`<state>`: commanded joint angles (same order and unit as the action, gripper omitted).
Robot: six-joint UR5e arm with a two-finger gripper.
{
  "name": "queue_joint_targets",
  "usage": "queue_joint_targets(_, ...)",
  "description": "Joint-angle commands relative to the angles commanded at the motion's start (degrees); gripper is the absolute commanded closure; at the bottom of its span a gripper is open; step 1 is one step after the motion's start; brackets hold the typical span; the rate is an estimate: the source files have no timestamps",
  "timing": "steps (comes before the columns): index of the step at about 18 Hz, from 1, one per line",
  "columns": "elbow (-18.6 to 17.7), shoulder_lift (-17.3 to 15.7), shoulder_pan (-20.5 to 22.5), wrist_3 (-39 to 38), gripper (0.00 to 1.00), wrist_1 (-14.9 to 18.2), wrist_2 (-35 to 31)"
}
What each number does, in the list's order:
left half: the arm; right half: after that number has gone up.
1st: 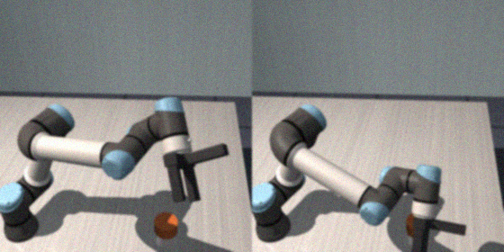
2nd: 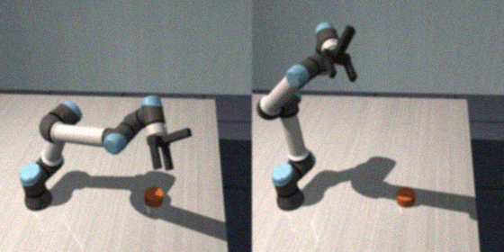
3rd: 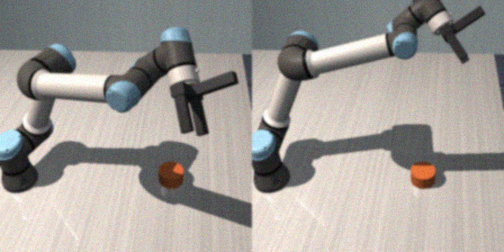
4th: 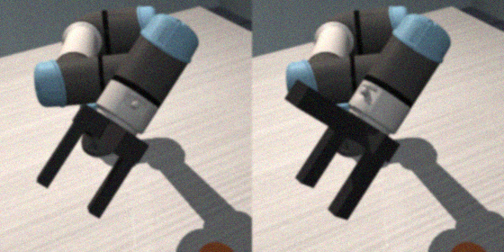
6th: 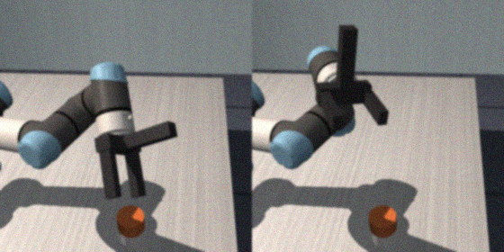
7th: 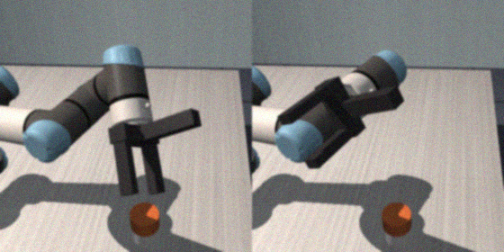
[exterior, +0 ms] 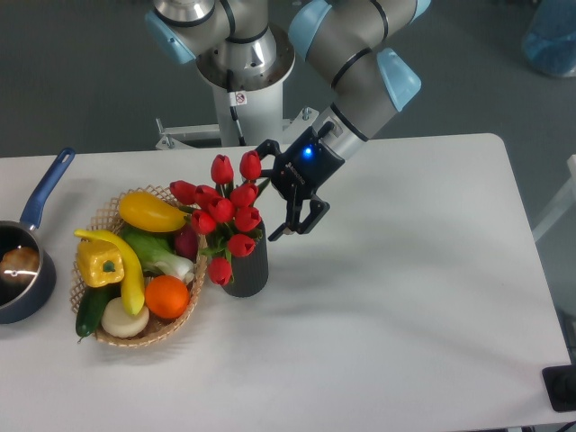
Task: Pick up the flowers from the vase
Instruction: 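Close the gripper around the tulip stems above the vase rim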
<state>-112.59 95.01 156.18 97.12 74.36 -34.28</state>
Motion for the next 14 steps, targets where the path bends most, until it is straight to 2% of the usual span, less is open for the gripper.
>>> queue_joint_targets(4, -0.1, -0.3, -0.1, -0.2, 0.0, 0.0, 1.4)
queue_joint_targets(5, -0.1, -0.3, -0.1, -0.2, 0.05, 0.0, 1.6)
queue_joint_targets(6, -0.1, -0.3, -0.1, -0.2, 0.12, 0.0, 2.1)
queue_joint_targets(8, -0.1, -0.3, -0.1, -0.4, 0.35, 0.0, 2.5)
queue_joint_targets(10, -0.1, -0.3, -0.1, -0.4, 0.51, 0.0, 2.6)
queue_joint_targets(14, -0.1, -0.4, 0.0, -0.5, 0.69, 0.2, 2.6)
